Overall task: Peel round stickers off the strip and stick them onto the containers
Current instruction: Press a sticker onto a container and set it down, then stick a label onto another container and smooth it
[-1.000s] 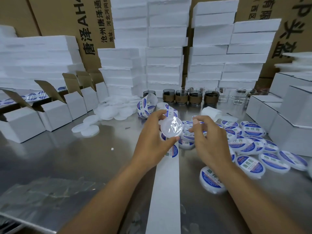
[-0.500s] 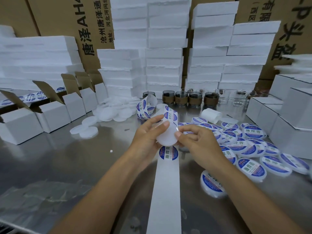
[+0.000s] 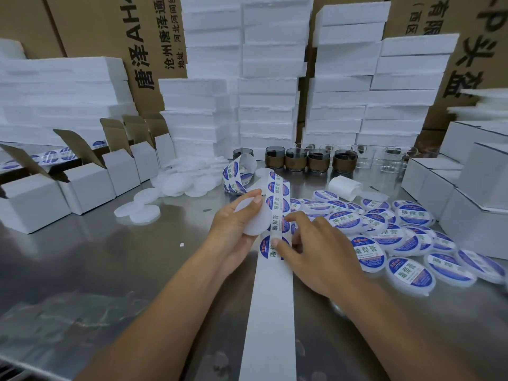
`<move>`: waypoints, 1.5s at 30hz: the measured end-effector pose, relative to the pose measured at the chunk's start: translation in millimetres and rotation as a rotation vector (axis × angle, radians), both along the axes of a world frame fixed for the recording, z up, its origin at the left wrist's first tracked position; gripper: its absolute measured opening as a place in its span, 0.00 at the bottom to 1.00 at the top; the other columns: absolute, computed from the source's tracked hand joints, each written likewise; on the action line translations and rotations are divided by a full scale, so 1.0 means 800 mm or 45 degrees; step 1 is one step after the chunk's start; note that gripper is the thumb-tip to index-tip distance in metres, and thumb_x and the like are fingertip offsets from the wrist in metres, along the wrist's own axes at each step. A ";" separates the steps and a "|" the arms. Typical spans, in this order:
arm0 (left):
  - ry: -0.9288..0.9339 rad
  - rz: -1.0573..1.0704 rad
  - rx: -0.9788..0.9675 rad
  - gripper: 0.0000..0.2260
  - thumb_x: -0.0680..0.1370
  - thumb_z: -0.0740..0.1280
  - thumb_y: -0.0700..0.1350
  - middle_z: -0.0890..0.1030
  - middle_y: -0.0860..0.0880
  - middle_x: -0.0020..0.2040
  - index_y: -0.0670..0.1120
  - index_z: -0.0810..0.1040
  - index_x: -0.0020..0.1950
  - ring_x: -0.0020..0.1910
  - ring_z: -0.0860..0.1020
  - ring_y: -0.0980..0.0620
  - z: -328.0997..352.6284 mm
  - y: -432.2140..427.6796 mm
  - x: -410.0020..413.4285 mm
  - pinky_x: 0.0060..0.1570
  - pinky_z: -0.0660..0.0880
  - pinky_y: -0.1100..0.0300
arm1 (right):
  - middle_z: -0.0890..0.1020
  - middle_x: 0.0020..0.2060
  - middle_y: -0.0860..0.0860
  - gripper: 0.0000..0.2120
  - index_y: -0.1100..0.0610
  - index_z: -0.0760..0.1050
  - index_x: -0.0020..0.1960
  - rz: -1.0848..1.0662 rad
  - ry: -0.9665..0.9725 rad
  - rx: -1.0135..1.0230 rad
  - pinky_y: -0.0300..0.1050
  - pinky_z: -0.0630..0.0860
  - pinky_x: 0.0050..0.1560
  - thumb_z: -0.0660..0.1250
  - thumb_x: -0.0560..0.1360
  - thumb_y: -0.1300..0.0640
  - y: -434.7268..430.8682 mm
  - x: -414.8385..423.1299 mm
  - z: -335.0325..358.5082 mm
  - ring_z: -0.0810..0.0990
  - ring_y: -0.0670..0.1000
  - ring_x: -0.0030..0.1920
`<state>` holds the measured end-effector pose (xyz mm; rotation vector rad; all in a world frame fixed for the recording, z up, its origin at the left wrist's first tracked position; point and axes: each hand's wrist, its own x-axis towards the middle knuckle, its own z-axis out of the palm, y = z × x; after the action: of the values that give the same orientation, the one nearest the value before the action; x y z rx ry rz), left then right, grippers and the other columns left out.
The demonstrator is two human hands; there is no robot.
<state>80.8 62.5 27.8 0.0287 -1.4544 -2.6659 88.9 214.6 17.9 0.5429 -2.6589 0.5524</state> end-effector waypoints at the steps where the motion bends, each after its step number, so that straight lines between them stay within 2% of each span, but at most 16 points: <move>1: -0.007 0.014 0.010 0.04 0.75 0.67 0.39 0.84 0.49 0.39 0.46 0.80 0.47 0.41 0.80 0.53 0.000 0.000 -0.001 0.36 0.79 0.64 | 0.78 0.54 0.47 0.27 0.46 0.62 0.67 0.002 -0.012 0.035 0.47 0.69 0.50 0.57 0.73 0.34 -0.002 0.002 0.000 0.71 0.50 0.57; 5: -0.032 0.040 0.030 0.04 0.75 0.67 0.39 0.84 0.50 0.38 0.45 0.80 0.47 0.42 0.80 0.52 -0.002 0.000 -0.004 0.38 0.80 0.62 | 0.75 0.60 0.47 0.32 0.47 0.59 0.69 0.017 -0.090 0.036 0.47 0.68 0.54 0.62 0.70 0.34 -0.007 0.007 0.001 0.70 0.50 0.60; 8: -0.036 0.044 0.070 0.04 0.76 0.66 0.38 0.84 0.49 0.38 0.45 0.79 0.49 0.39 0.82 0.53 -0.002 -0.002 -0.005 0.38 0.80 0.62 | 0.75 0.55 0.47 0.32 0.45 0.60 0.67 0.019 -0.217 -0.156 0.48 0.73 0.55 0.69 0.69 0.40 -0.006 0.006 0.003 0.73 0.50 0.57; 11: -0.050 0.095 0.102 0.05 0.77 0.65 0.37 0.83 0.50 0.37 0.44 0.79 0.48 0.38 0.80 0.55 -0.004 -0.004 -0.008 0.38 0.79 0.63 | 0.78 0.49 0.48 0.27 0.46 0.63 0.63 0.030 -0.265 -0.332 0.49 0.74 0.51 0.72 0.69 0.49 -0.002 0.003 0.005 0.76 0.50 0.52; 14: -0.052 0.118 0.109 0.05 0.78 0.64 0.37 0.80 0.48 0.43 0.44 0.78 0.49 0.44 0.78 0.53 -0.004 -0.004 -0.010 0.47 0.76 0.60 | 0.80 0.39 0.47 0.23 0.48 0.66 0.60 0.029 -0.278 -0.509 0.48 0.75 0.45 0.73 0.69 0.53 0.002 0.000 0.006 0.78 0.48 0.43; 17: -0.040 0.087 0.112 0.05 0.78 0.62 0.36 0.81 0.43 0.47 0.42 0.77 0.50 0.50 0.79 0.47 -0.004 -0.001 -0.010 0.58 0.74 0.53 | 0.81 0.34 0.44 0.22 0.46 0.68 0.57 0.066 -0.333 -0.856 0.38 0.74 0.35 0.73 0.69 0.57 0.003 -0.002 0.010 0.78 0.42 0.34; 19: -0.037 0.066 0.042 0.05 0.79 0.62 0.35 0.82 0.42 0.48 0.41 0.76 0.50 0.48 0.81 0.46 -0.004 0.001 -0.009 0.55 0.77 0.53 | 0.81 0.33 0.41 0.22 0.44 0.67 0.57 0.102 -0.361 -1.045 0.33 0.73 0.32 0.73 0.69 0.58 0.003 -0.004 0.012 0.78 0.38 0.32; 22: -0.032 0.023 -0.150 0.06 0.79 0.61 0.36 0.84 0.43 0.47 0.40 0.77 0.52 0.45 0.83 0.48 -0.006 0.005 -0.004 0.46 0.80 0.56 | 0.81 0.31 0.38 0.24 0.43 0.66 0.58 0.142 -0.355 -1.155 0.32 0.73 0.36 0.73 0.69 0.59 0.000 -0.004 0.015 0.78 0.38 0.34; 26: -0.049 -0.149 -0.310 0.12 0.80 0.61 0.42 0.83 0.41 0.54 0.40 0.78 0.59 0.53 0.81 0.43 -0.005 0.010 0.002 0.55 0.77 0.49 | 0.82 0.35 0.42 0.23 0.43 0.66 0.57 0.163 -0.303 -1.117 0.36 0.73 0.44 0.73 0.70 0.58 -0.002 -0.001 0.014 0.80 0.46 0.43; 28: -0.052 -0.188 -0.309 0.13 0.79 0.62 0.45 0.82 0.40 0.54 0.40 0.79 0.59 0.53 0.82 0.43 -0.002 0.011 0.005 0.53 0.78 0.49 | 0.82 0.38 0.45 0.20 0.43 0.68 0.55 0.163 -0.260 -1.081 0.35 0.73 0.42 0.72 0.70 0.58 -0.002 0.000 0.013 0.80 0.47 0.43; 31: -0.029 -0.186 -0.314 0.11 0.78 0.64 0.45 0.84 0.41 0.51 0.40 0.80 0.55 0.46 0.83 0.46 0.001 0.010 0.008 0.43 0.81 0.55 | 0.80 0.39 0.47 0.17 0.43 0.70 0.53 0.138 -0.186 -1.008 0.30 0.71 0.34 0.72 0.70 0.57 -0.001 -0.001 0.011 0.77 0.45 0.39; 34: -0.043 -0.129 -0.360 0.11 0.77 0.66 0.43 0.83 0.39 0.52 0.38 0.79 0.56 0.45 0.82 0.45 -0.001 0.009 0.007 0.46 0.80 0.52 | 0.73 0.45 0.45 0.16 0.43 0.73 0.54 0.041 -0.035 -0.801 0.30 0.70 0.36 0.73 0.69 0.53 0.000 -0.002 0.007 0.73 0.44 0.40; 36: -0.044 -0.107 -0.354 0.10 0.77 0.66 0.43 0.83 0.39 0.52 0.39 0.79 0.55 0.45 0.82 0.45 -0.001 0.010 0.007 0.48 0.80 0.51 | 0.65 0.51 0.44 0.17 0.45 0.75 0.57 -0.022 0.107 -0.651 0.36 0.72 0.44 0.73 0.69 0.50 0.001 -0.001 0.005 0.69 0.42 0.43; 38: -0.044 -0.099 -0.350 0.11 0.77 0.66 0.43 0.83 0.40 0.52 0.40 0.79 0.56 0.46 0.82 0.46 -0.001 0.010 0.007 0.50 0.79 0.50 | 0.62 0.52 0.43 0.17 0.47 0.77 0.57 -0.032 0.172 -0.588 0.44 0.74 0.49 0.72 0.70 0.49 0.001 0.000 0.007 0.66 0.43 0.49; 41: -0.030 -0.076 -0.375 0.11 0.77 0.66 0.43 0.83 0.42 0.51 0.40 0.79 0.56 0.45 0.82 0.49 -0.003 0.010 0.006 0.44 0.78 0.56 | 0.68 0.53 0.46 0.16 0.49 0.78 0.58 -0.002 0.229 -0.547 0.53 0.74 0.52 0.72 0.70 0.50 0.001 0.003 0.010 0.71 0.47 0.53; 45: -0.039 -0.029 -0.368 0.09 0.77 0.67 0.42 0.83 0.43 0.51 0.40 0.80 0.54 0.44 0.81 0.51 -0.003 0.010 0.006 0.42 0.77 0.60 | 0.73 0.54 0.49 0.17 0.50 0.77 0.58 0.086 0.259 -0.546 0.54 0.73 0.54 0.72 0.70 0.54 0.002 0.005 0.011 0.73 0.49 0.54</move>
<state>85.9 70.7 25.2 0.0300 -1.8443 -2.4545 92.5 216.2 26.9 0.5261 -2.2456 0.9971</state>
